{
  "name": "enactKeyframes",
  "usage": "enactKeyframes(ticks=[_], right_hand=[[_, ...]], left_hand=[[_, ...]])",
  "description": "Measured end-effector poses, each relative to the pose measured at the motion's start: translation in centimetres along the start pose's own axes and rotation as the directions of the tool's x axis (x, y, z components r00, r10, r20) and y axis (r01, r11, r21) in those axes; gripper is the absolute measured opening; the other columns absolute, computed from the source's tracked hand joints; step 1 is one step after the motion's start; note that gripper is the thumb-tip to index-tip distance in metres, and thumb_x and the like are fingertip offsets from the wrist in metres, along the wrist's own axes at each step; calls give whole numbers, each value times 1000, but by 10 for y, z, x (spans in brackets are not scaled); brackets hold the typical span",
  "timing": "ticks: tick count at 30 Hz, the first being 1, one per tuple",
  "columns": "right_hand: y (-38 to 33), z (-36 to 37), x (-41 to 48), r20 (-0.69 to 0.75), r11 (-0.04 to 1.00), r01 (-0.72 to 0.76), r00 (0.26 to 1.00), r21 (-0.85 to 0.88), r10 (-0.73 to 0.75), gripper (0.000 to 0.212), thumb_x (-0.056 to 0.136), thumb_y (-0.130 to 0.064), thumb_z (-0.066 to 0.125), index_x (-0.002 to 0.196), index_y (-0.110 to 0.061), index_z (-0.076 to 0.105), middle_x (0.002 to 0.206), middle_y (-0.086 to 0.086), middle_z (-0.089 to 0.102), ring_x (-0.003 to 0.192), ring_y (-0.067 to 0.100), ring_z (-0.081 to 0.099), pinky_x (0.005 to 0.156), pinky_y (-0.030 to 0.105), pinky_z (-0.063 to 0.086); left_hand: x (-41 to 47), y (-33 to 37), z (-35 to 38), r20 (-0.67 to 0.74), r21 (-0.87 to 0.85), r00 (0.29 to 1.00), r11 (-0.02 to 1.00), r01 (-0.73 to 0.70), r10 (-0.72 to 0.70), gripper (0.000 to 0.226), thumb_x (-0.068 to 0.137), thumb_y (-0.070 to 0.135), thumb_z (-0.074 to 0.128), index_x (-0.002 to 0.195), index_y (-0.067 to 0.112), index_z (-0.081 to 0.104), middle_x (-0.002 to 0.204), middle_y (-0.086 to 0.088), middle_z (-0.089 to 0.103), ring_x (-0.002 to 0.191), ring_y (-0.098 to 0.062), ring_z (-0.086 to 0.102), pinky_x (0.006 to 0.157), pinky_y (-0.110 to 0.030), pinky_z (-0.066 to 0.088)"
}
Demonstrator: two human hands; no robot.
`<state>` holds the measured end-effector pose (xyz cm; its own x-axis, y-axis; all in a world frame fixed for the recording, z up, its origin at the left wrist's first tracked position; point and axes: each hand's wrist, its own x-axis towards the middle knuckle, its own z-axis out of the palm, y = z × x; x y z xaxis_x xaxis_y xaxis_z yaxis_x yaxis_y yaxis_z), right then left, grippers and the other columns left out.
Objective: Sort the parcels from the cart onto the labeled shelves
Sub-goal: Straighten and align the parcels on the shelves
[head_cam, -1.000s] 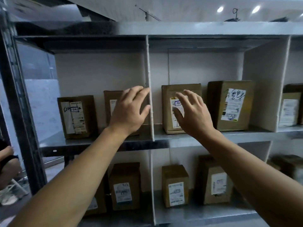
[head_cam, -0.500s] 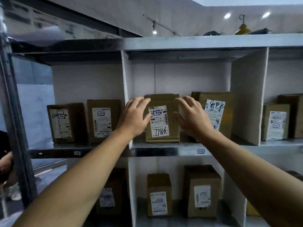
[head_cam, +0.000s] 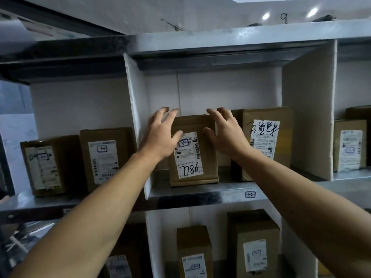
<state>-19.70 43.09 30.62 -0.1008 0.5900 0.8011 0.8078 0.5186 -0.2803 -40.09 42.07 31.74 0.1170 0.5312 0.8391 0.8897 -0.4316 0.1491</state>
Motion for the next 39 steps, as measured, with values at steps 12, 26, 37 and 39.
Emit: enactKeyframes(ticks=[12,26,37,39], right_hand=[[5,37,11,13,982,20,1000,188,-22,57,96,-24,63,148,-24,40,151,10,35,132,32,44,108,46,46],[14,35,10,-11,991,131,991,3,-131,61,97,-36,61,151,-26,33,158,11,29,140,37,34,98,56,48],[36,-39,-3,-216,862,342,872,-375,-440,48,97,-36,55,139,-12,55,140,20,54,131,37,49,98,50,47],[53,-58,-6,-216,843,323,870,-431,-443,49,97,-38,51,139,-12,55,140,21,54,132,38,49,100,51,46]], left_hand=[[4,-21,19,64,-2,995,997,75,-75,64,89,30,68,147,28,38,142,-5,38,125,-27,46,106,-41,45],[3,-8,16,-8,81,994,990,114,-113,63,90,37,65,147,27,40,146,-4,39,134,-27,37,111,-44,38],[15,49,22,-215,-7,975,998,-61,58,52,93,28,62,142,16,48,137,-9,49,128,-24,43,100,-30,35],[19,66,30,-209,-25,974,996,-88,81,52,93,30,62,142,17,48,137,-8,49,128,-24,43,99,-29,35]])
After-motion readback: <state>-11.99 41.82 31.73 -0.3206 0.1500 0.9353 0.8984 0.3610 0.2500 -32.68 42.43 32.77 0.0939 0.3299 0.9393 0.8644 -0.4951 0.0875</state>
